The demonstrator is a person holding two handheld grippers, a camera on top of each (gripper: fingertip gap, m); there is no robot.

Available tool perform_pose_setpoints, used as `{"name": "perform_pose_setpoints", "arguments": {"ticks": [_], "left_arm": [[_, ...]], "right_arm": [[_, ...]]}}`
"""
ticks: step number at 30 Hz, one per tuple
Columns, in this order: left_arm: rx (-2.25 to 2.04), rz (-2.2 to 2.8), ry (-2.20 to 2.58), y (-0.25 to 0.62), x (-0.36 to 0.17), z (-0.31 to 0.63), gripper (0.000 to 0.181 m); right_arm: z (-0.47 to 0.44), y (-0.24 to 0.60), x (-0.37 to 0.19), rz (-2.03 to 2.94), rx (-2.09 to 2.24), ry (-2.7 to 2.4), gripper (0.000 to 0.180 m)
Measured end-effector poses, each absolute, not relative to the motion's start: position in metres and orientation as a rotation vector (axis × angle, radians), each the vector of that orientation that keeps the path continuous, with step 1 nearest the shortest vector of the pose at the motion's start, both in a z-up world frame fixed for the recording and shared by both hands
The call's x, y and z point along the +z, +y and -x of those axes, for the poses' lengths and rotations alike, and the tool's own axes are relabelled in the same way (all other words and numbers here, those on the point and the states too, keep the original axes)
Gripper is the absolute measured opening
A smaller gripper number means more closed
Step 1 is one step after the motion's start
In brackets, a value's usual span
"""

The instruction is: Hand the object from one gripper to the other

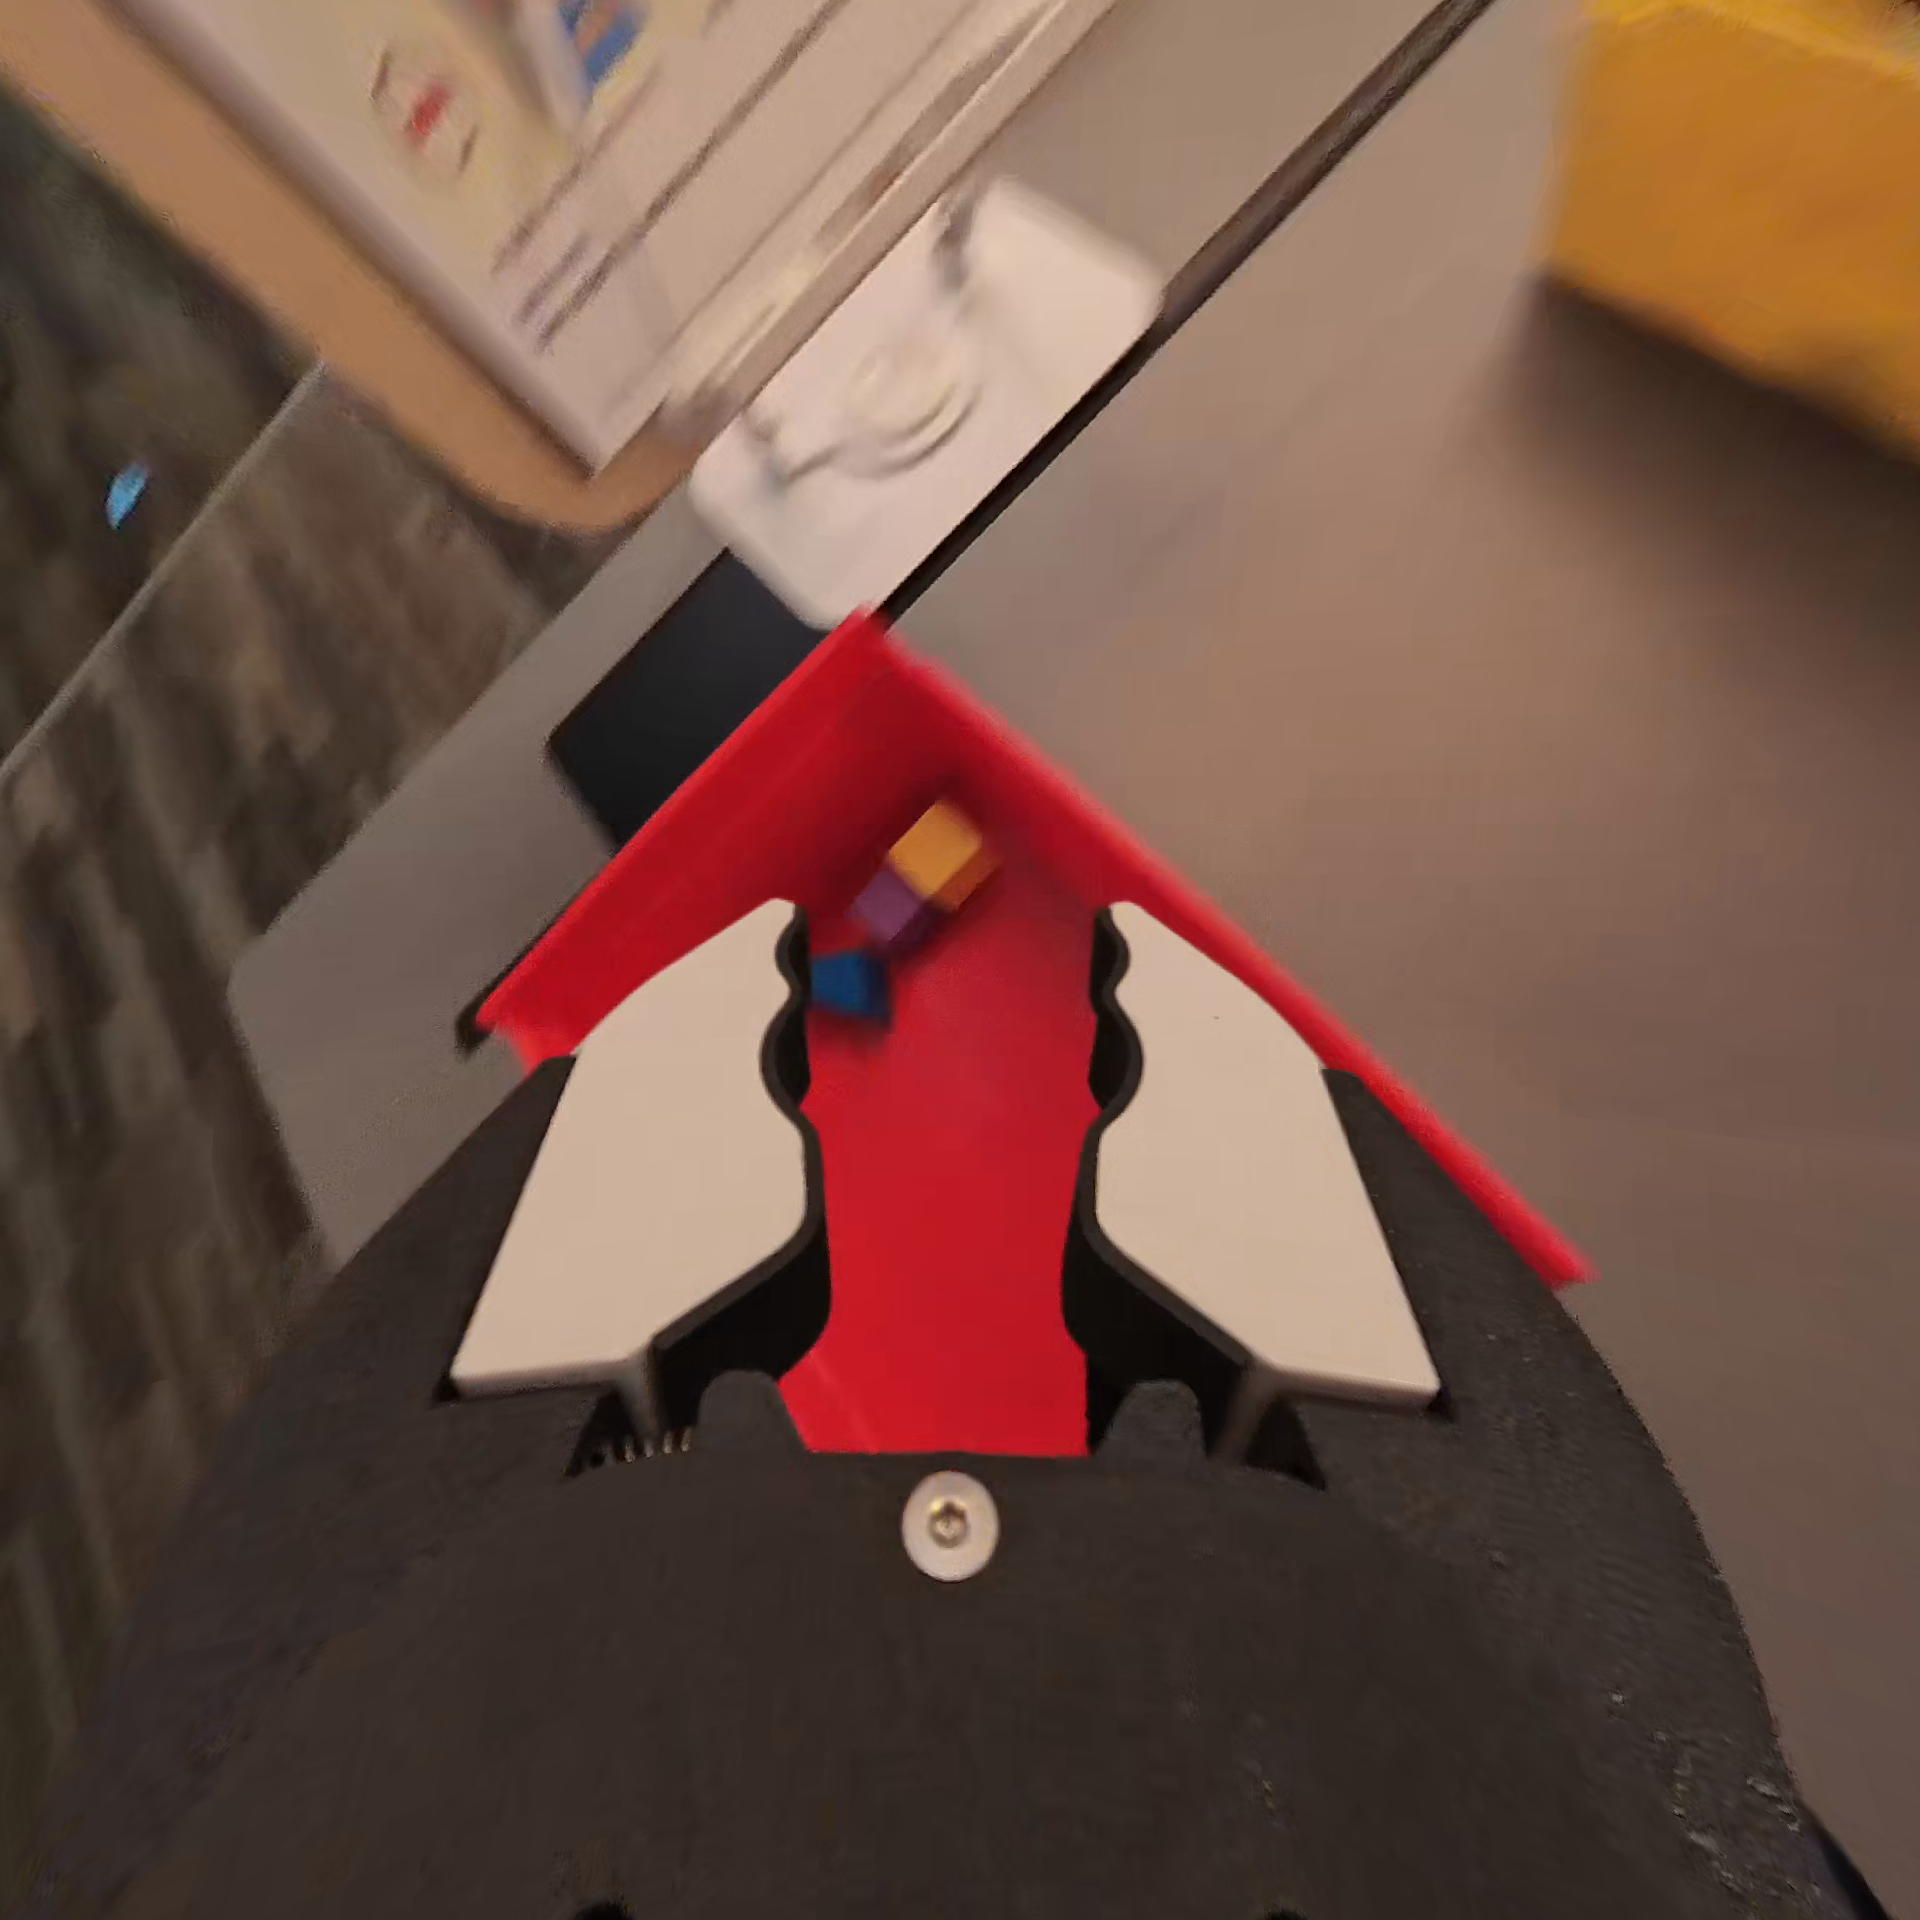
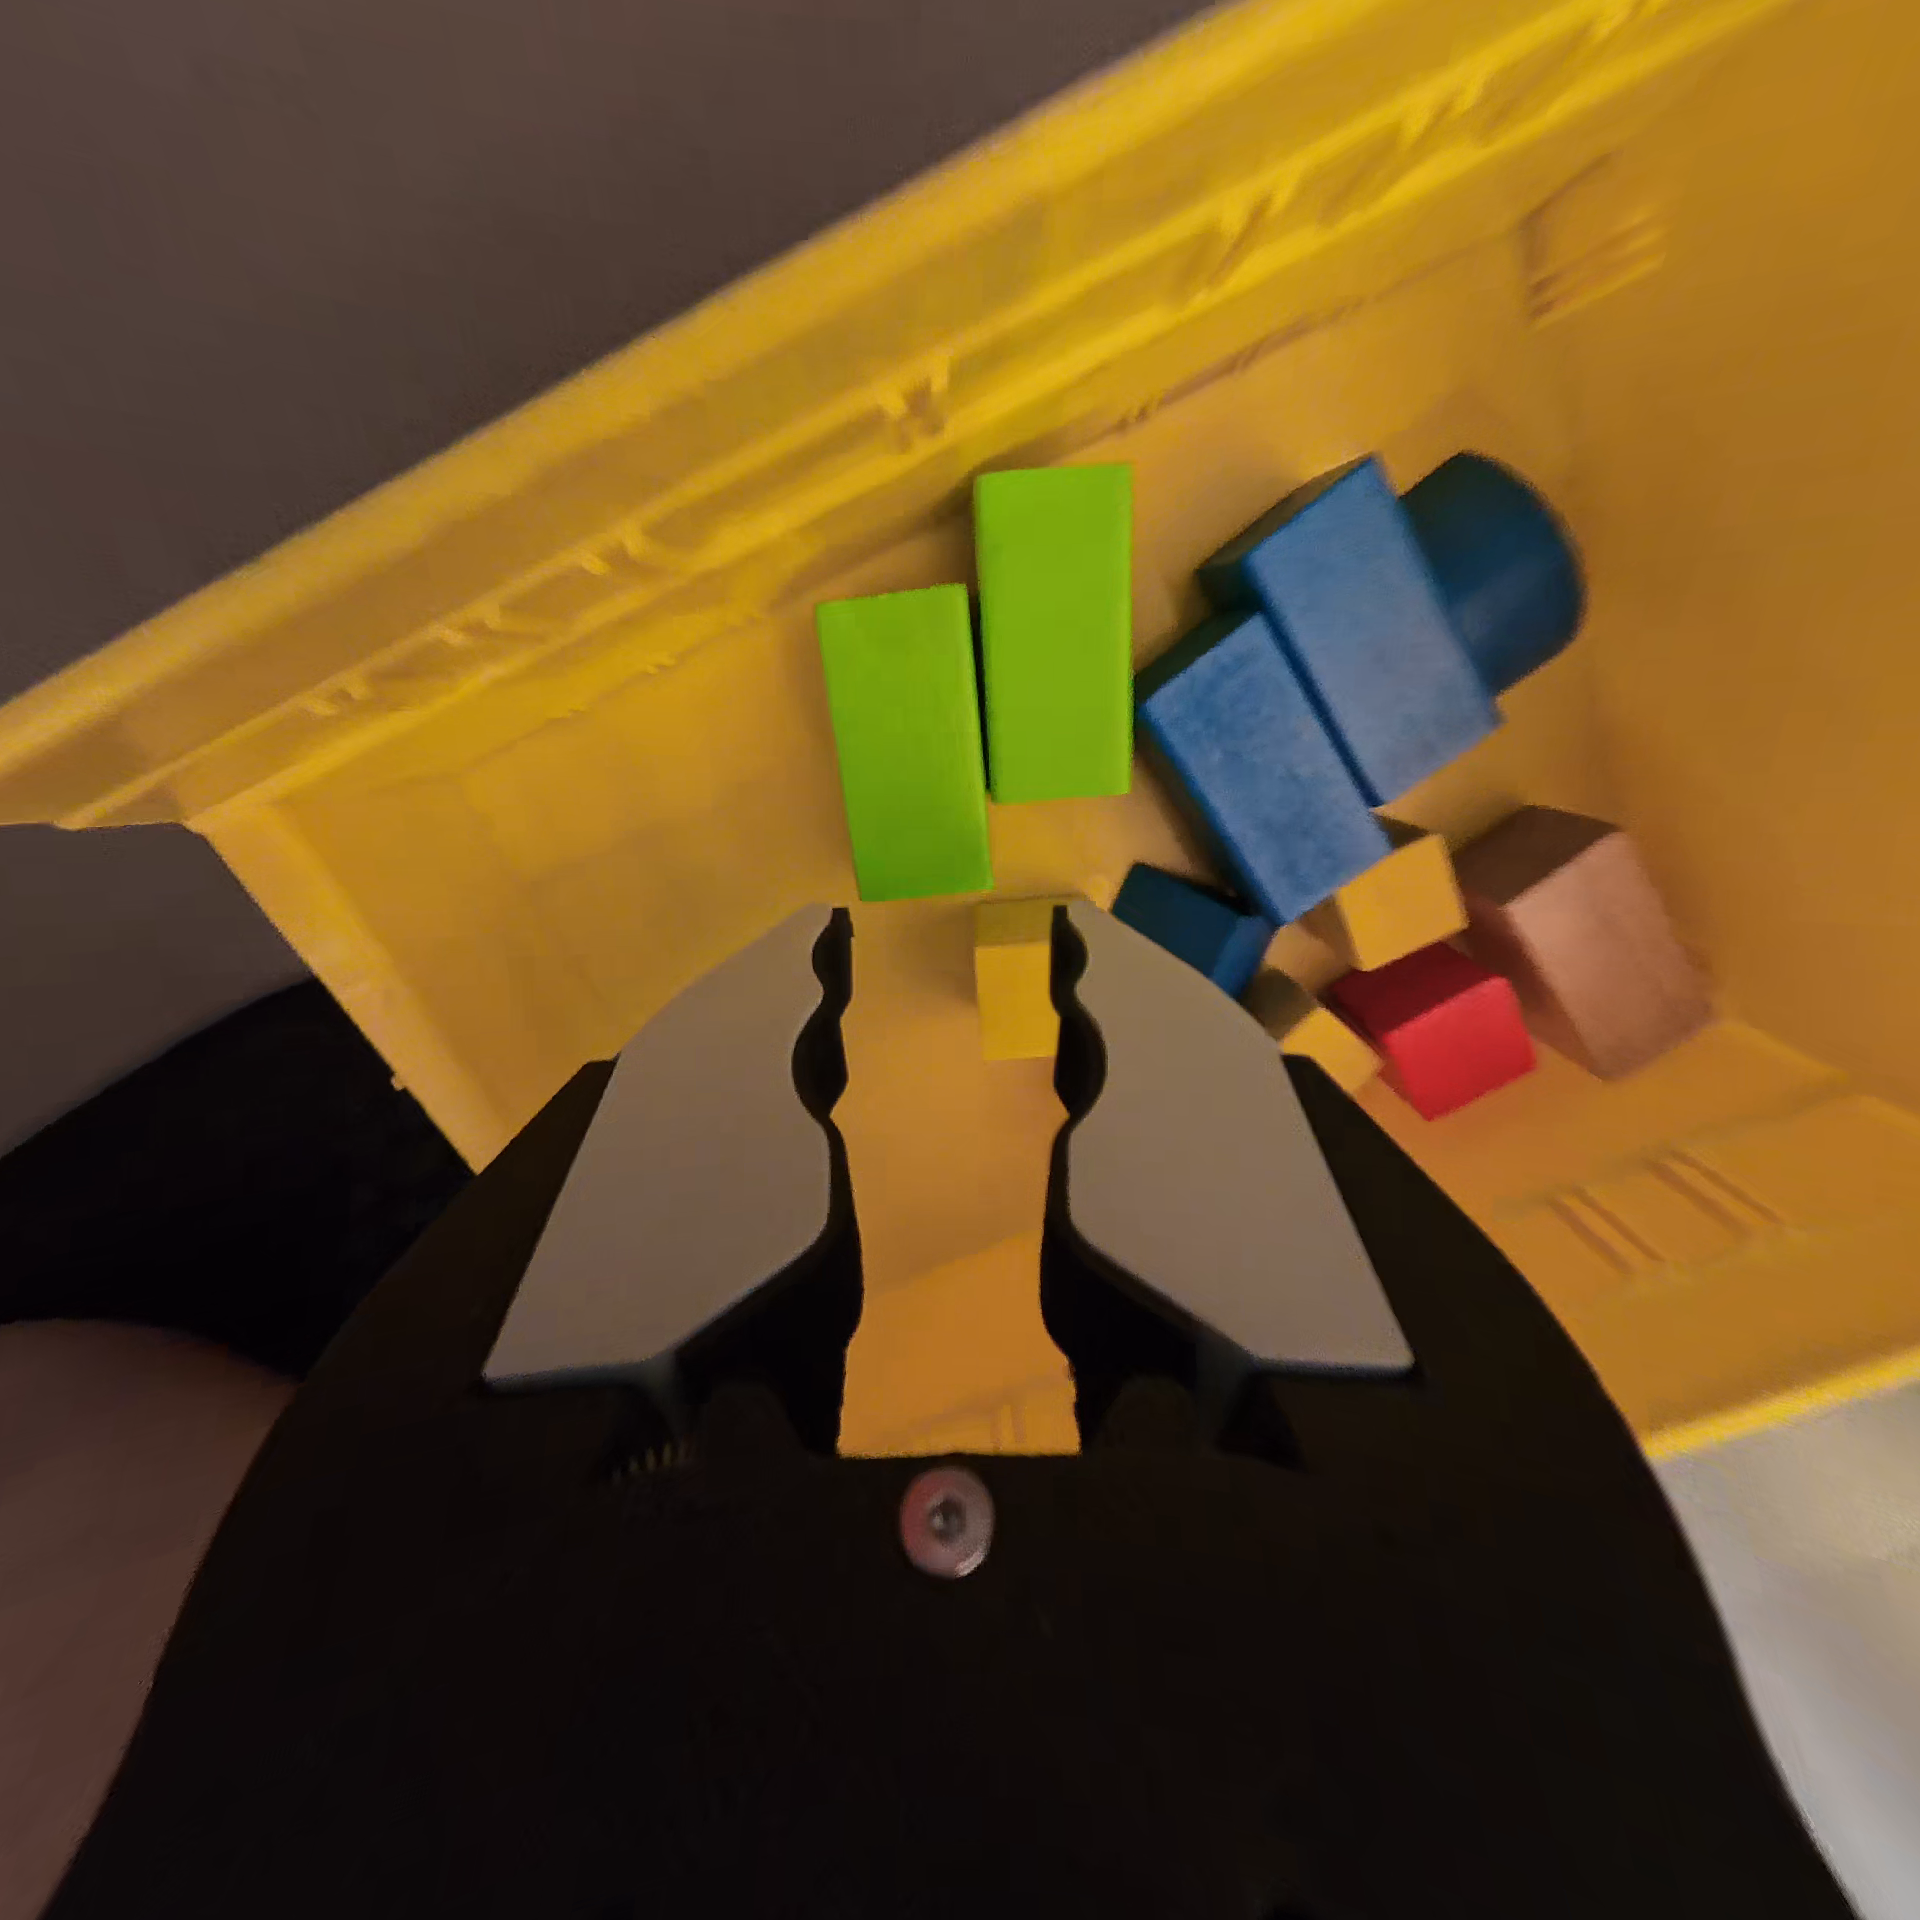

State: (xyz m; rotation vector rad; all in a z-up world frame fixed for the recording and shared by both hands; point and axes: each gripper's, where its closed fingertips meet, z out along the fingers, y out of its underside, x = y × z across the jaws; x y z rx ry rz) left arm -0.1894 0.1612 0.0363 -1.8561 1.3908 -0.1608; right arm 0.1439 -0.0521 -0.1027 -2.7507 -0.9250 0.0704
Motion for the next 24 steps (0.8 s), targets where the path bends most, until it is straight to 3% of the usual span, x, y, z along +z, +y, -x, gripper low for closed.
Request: {"name": "perform_pose_setpoints", "arguments": {"ticks": [10,15,24], "left_arm": [[-0.25,2.395,0.993,0.254,-0.076,0.212,0.048],[-0.162,2.422,0.859,0.277,-0.098,0.219,0.057],[-0.242,2.501,0.824,0.281,-0.13,0.216,0.058]], "right_arm": [[-0.135,-0.042,-0.075,2.618,-0.048,-0.956,0.038],[-0.138,-0.042,-0.081,2.655,-0.044,-0.947,0.038],[-0.138,-0.045,-0.087,2.691,-0.05,-0.963,0.038]]}}
